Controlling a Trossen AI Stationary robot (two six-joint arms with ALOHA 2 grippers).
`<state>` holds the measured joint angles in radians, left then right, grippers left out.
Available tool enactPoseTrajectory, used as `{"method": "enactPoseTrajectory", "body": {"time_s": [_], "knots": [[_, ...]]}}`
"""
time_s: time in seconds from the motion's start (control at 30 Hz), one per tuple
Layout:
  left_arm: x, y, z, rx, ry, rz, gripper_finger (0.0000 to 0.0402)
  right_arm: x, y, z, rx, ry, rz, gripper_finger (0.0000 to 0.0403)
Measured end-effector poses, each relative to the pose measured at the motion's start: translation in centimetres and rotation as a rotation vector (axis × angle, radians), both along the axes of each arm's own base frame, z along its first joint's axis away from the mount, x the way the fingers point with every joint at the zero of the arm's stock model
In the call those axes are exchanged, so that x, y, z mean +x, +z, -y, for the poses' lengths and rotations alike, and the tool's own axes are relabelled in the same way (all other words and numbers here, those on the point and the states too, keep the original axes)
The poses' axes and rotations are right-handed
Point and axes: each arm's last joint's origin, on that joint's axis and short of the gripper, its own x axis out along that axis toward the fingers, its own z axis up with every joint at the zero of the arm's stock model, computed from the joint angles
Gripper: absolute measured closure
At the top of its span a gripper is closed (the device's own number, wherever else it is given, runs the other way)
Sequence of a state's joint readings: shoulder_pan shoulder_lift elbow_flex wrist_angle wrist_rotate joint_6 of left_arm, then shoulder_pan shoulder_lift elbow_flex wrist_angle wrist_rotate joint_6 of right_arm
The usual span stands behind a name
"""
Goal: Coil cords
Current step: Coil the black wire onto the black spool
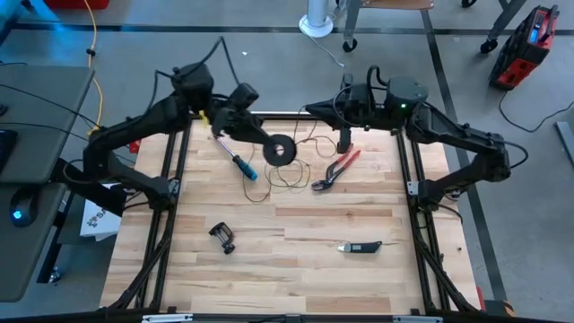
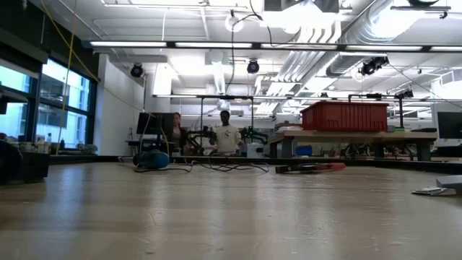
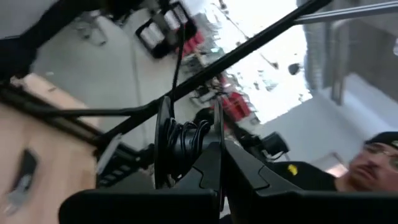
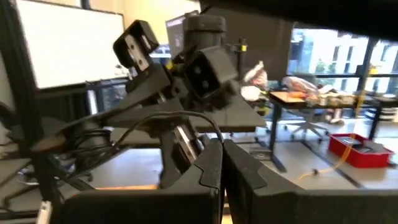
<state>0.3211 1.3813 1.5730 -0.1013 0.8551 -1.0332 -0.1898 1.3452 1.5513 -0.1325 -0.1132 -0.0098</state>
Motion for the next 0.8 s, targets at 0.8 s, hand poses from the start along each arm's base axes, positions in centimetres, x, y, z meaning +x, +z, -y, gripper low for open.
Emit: {"method": "enactPoseTrajectory", "body": {"time_s": [0.8], "knots": [[3.5, 0.4, -3.7, -0.005, 0.132, 0.345, 0.0402, 4.8, -2.3, -1.9, 0.132, 0.154, 0.011, 0.0403]]}}
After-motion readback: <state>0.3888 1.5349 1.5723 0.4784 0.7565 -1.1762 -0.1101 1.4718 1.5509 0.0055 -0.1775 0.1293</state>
